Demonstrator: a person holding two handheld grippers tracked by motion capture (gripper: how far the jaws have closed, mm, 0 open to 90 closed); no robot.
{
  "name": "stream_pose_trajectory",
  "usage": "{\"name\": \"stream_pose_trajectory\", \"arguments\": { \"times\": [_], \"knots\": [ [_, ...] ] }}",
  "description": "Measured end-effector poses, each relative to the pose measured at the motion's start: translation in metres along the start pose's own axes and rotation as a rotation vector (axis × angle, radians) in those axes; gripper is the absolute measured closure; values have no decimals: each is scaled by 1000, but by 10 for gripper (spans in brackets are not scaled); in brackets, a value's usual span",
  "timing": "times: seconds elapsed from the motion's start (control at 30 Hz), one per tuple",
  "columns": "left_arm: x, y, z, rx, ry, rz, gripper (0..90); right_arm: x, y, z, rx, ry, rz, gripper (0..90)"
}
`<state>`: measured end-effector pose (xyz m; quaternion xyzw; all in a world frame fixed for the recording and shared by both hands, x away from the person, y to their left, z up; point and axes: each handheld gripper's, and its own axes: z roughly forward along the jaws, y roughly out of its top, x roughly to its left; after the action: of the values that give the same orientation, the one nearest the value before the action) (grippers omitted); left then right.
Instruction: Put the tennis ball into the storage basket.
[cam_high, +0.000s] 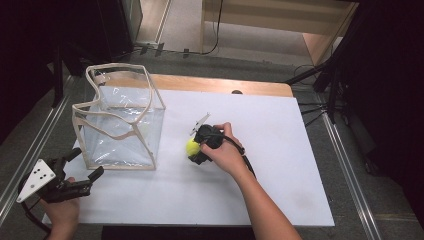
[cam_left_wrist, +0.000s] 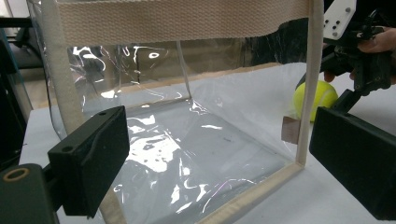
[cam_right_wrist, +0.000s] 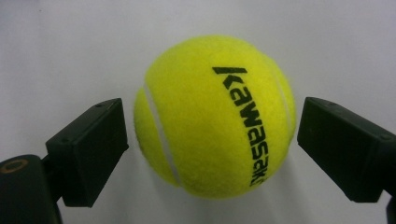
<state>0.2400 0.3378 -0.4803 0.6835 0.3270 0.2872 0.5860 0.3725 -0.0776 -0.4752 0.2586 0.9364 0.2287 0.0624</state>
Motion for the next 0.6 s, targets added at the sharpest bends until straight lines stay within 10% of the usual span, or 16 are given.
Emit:
{"name": "stream_pose_trajectory", "arguments": {
  "times": [0.6],
  "knots": [
    [1,0,0,-6,-4,-12,53,-4,1,3,5,50,31,234]
  ]
}}
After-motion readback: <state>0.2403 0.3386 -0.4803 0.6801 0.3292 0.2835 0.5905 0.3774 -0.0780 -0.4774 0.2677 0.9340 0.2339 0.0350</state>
